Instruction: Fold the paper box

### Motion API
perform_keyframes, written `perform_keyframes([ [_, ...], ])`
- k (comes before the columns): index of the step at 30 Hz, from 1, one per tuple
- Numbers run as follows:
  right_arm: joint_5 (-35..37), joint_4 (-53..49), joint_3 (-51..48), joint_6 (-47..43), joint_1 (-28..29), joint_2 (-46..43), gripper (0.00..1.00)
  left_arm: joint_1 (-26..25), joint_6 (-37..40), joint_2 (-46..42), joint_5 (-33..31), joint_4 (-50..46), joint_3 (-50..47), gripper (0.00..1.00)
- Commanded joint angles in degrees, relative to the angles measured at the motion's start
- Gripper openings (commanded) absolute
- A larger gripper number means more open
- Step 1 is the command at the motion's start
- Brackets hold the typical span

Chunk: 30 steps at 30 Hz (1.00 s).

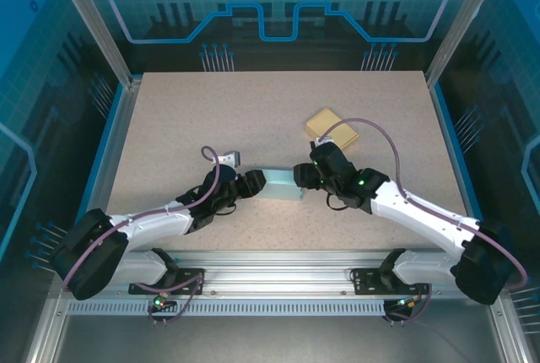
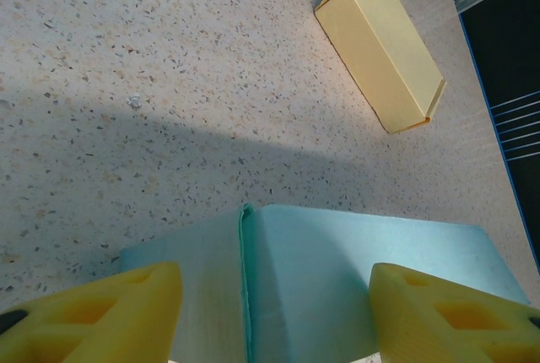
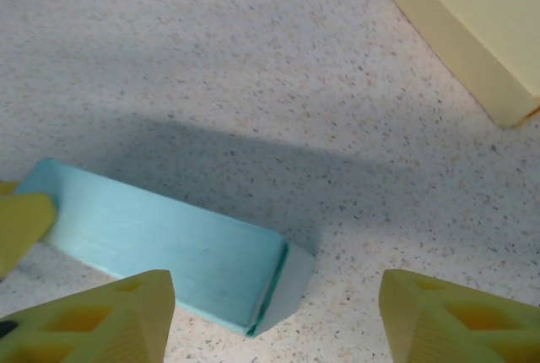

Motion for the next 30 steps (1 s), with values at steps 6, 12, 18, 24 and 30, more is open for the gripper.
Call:
perform_keyframes([
  [6,-9.8,4.2,-2.9,2.8,-4.3,5.8,0.53,-0.2,0.0,2.5,0.5,-7.6,-2.8,0.61],
  [12,-12.6,6.1,-7.5,3.8,-5.0,8.3,0.38,-0.2,-0.5,1.8,0.1,-8.1,-2.9,0.60],
  [18,-13.0,6.8,-10.8,4.9,-5.1,9.4,0.30,0.3,-2.1,-0.7,-0.8,-8.3,-5.2,0.44],
  [24,-12.9,7.5,-11.9,5.2,-5.1,9.9,0.26,0.6,-3.7,-3.5,-0.3,-7.4,-8.7,0.29],
  [30,-13.8,9.3,-12.1,4.3,-5.1,10.0,0.25,0.7,-0.7,-3.2,2.1,-1.5,-9.7,0.24],
])
